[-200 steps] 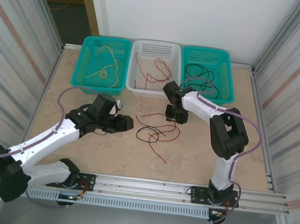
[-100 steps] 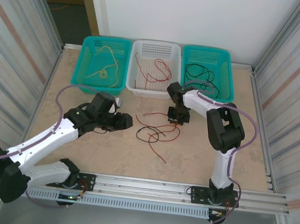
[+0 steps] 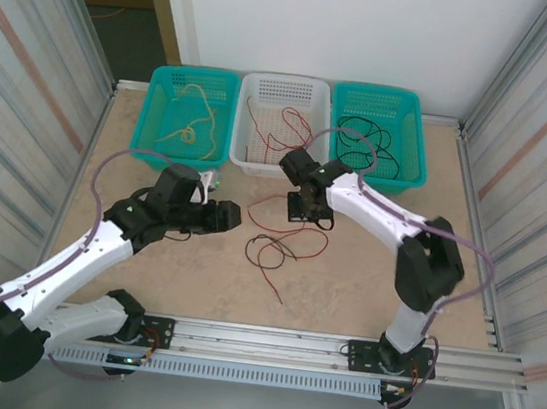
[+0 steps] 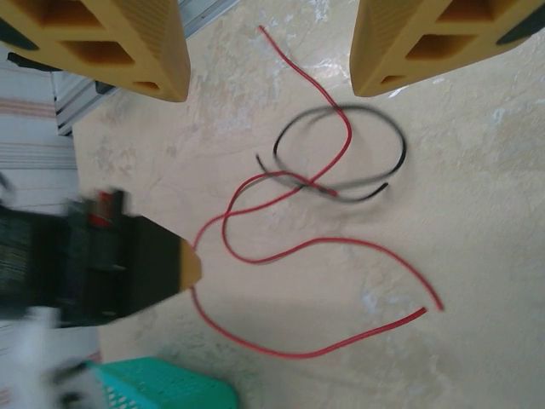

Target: Untangle the cables

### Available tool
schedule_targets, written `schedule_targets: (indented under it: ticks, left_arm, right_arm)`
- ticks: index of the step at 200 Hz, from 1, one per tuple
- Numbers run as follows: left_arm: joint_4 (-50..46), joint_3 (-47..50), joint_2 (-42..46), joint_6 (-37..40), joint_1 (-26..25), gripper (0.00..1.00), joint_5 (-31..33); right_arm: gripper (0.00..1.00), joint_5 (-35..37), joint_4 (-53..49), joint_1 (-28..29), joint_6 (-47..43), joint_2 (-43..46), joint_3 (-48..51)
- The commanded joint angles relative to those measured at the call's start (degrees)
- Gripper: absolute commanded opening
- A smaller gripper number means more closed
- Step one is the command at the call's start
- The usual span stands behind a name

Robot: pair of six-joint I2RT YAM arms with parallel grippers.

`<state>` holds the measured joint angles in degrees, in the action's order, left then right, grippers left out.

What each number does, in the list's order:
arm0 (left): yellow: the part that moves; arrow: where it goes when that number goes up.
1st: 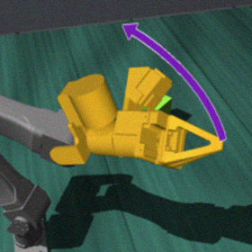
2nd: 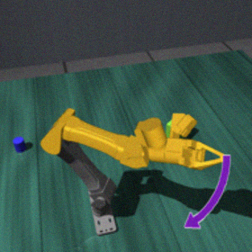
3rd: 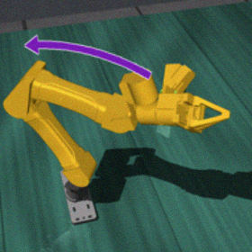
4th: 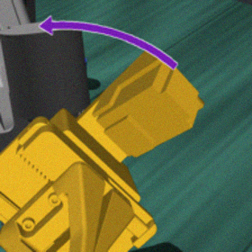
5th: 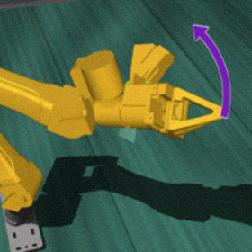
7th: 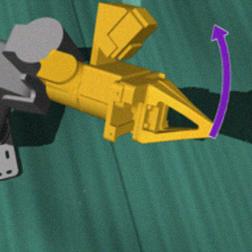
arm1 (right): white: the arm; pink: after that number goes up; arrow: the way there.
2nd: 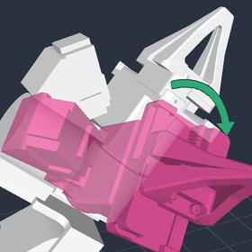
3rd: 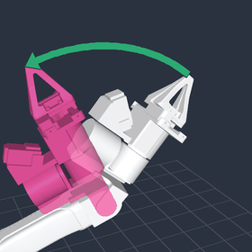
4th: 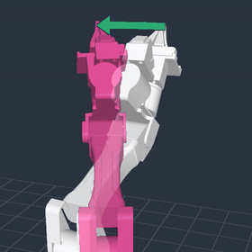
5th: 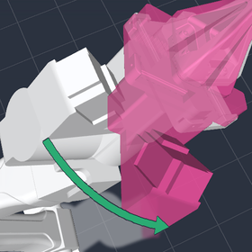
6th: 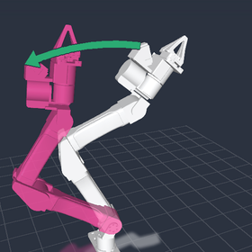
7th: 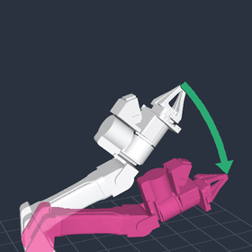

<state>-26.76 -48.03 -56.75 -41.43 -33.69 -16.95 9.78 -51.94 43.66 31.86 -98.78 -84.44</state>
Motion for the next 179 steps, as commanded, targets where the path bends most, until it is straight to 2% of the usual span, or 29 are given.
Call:
schedule_targets:
  ticks: [1,48,120,134,179]
  left_arm:
    - [4.77,-3.35,1.56,3.66,0.45,0.57,-1.55]
    - [8.32,-8.63,0.94,8.16,0.47,0.68,-3.91]
    - [16.90,-5.86,2.41,8.69,0.29,0.73,-6.72]
    - [18.43,-5.23,2.40,8.37,0.29,0.72,-7.26]
    - [18.63,-8.22,-0.38,9.41,0.03,0.58,-8.52]
  right_arm:
    - [0.00,5.83,-4.10,1.32,-3.08,7.70,-7.86]
    - [0.00,6.30,-6.15,2.40,-3.95,11.88,-20.00]
    - [0.00,-1.99,0.36,0.59,1.67,18.33,-22.50]
    - [0.00,-4.24,1.08,-0.54,2.85,19.15,-22.52]
    - [0.00,-7.82,1.84,-1.38,4.52,20.00,-22.16]
